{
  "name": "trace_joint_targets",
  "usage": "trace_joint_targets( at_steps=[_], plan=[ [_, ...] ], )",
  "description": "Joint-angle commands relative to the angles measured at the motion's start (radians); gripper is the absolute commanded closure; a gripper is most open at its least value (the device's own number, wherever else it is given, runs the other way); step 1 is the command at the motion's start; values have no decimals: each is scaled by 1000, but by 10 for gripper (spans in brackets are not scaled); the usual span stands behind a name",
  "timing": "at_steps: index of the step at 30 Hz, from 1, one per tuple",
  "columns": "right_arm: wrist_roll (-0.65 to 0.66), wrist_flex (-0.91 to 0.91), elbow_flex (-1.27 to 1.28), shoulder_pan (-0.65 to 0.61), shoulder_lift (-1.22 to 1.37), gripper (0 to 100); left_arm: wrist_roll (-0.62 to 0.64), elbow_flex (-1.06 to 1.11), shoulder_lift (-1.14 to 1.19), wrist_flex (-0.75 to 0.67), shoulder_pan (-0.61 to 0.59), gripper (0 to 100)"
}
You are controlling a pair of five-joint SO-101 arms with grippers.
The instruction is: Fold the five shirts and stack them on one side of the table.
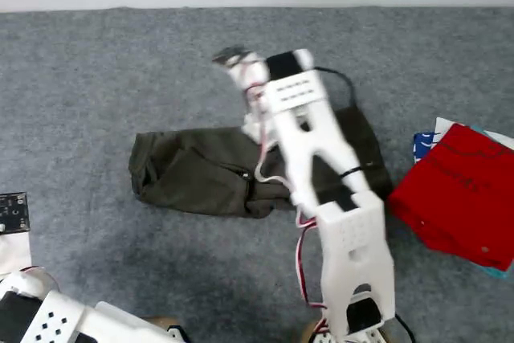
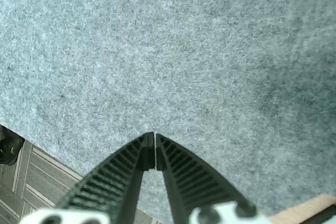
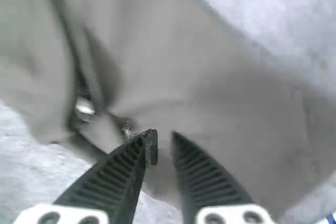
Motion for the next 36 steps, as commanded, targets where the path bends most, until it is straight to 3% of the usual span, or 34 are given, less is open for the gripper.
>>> trace_joint_targets(
  at_steps=[1, 4, 11, 24, 27, 31, 36],
  plan=[
    [-11, 42, -6, 130, -73, 786, 2, -33, -9, -18, 9, 985],
    [-12, 41, -6, 239, -64, 707, 2, -33, -9, -17, 9, 985],
    [-8, 31, -11, 380, 47, 705, 2, -33, -8, -15, 9, 985],
    [-15, -61, -12, 404, 214, 708, 2, -33, -8, -12, 9, 985],
    [-15, -53, -12, 401, 249, 784, 2, -33, -8, -12, 9, 985],
    [-15, -51, -12, 400, 269, 980, 2, -31, -8, -11, 9, 985],
    [-15, -35, -12, 406, 228, 991, 3, 28, -9, -14, 89, 985]
  ],
)
